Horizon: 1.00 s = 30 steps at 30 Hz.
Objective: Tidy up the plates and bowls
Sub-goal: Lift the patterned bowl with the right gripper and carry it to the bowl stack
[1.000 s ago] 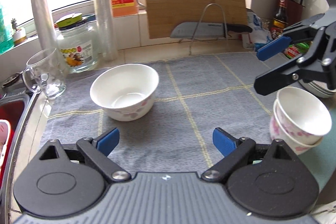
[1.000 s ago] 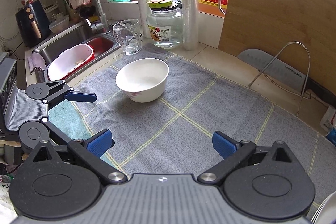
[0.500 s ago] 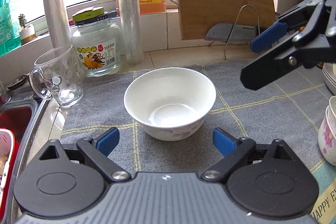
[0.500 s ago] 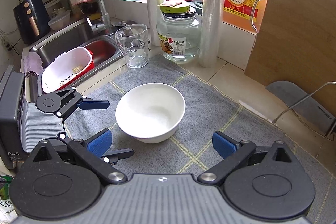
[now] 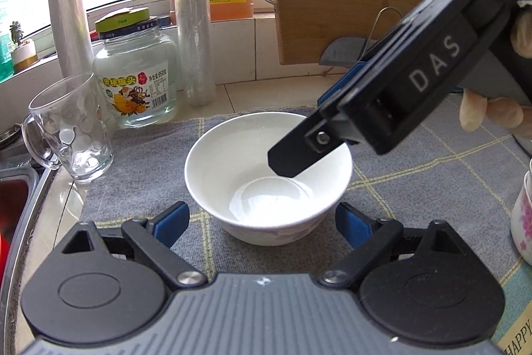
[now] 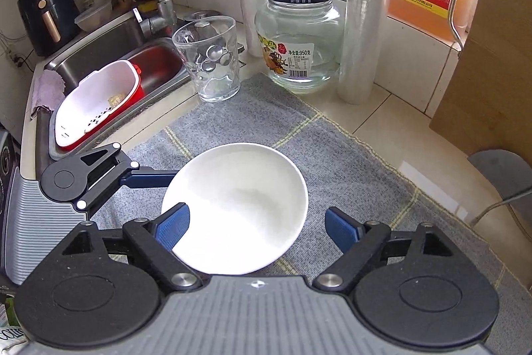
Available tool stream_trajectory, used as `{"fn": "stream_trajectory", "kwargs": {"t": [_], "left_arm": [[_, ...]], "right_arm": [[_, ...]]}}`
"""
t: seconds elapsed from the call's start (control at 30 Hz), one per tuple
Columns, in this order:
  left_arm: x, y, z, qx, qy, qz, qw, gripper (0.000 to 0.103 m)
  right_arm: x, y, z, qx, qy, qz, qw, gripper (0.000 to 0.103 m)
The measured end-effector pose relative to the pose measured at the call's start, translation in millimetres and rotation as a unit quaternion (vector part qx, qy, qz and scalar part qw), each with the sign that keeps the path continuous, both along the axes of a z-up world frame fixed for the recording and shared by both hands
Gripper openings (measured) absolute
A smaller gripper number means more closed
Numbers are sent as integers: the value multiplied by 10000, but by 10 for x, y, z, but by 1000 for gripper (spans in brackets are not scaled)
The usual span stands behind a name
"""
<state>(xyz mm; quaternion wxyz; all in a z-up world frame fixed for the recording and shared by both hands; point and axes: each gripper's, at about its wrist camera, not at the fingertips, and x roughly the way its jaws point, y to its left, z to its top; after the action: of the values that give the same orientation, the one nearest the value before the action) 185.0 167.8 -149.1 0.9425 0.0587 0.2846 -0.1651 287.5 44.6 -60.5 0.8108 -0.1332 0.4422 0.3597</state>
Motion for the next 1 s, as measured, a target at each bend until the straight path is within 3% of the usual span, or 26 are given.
{"fn": "stream_trajectory", "kwargs": {"t": [0.33, 0.5, 1.0], "left_arm": [[49, -13, -3, 6, -102, -135, 9999, 90], [47, -12, -2, 1, -114, -142, 9998, 90], [55, -4, 12, -60, -2, -139, 9999, 90]], "right_arm": [[179, 85, -125, -49, 142, 79, 9999, 80], [221, 104, -163, -7, 273, 118, 9996, 69], [203, 105, -146, 4, 268, 105, 9996, 67]]}}
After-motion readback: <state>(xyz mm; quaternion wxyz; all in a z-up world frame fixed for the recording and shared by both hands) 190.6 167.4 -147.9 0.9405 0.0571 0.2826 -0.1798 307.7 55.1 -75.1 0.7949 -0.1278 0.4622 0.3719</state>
